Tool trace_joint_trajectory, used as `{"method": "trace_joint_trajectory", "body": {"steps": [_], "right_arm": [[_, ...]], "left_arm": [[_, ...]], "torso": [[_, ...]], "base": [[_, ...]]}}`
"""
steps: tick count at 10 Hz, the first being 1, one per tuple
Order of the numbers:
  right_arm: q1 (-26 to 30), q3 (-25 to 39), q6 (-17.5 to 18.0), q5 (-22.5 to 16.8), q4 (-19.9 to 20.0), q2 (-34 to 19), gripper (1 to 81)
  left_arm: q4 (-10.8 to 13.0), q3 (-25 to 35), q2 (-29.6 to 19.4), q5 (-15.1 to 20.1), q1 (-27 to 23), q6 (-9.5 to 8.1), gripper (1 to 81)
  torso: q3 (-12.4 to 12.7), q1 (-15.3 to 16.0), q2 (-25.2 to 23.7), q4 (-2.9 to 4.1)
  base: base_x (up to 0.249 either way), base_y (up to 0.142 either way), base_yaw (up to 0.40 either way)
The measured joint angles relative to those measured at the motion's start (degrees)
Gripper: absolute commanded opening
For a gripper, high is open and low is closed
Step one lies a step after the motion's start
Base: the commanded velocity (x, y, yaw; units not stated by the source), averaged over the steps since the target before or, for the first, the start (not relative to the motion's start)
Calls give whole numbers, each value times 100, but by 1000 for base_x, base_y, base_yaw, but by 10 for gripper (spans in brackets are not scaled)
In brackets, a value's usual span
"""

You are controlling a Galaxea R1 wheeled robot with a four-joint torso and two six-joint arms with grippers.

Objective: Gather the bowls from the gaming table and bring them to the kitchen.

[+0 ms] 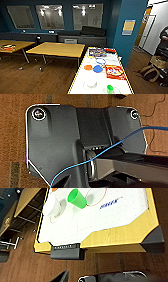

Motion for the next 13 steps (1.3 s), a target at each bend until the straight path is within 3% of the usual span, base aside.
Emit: {"method": "trace_joint_trajectory", "body": {"steps": [4, 8, 10, 11, 13], "right_arm": [[1514, 179, 173, -1115, 930, -154, 811], [2854, -466, 916, -2587, 1173, 141, 811], [3359, -763, 1674, -3376, 862, 397, 811], [3523, -822, 2288, -3805, 401, 516, 811], [3716, -837, 3038, -4161, -297, 839, 811]], "left_arm": [[0, -6, 0, 2, 0, 0, 811], [0, -6, -7, 0, 0, 0, 811], [0, -6, -22, 2, 0, 0, 811], [0, -6, -38, 0, 0, 0, 811], [0, -6, -38, -2, 0, 0, 811]], "torso": [[0, 5, 0, 0], [-2, 6, 0, 0], [-5, 8, 2, 0], [-5, 8, 2, 0], [-5, 8, 2, 0]], "base": [[0, 0, 0], [0, 0, 0], [0, 0, 0], [0, 0, 0], [0, 0, 0]]}}
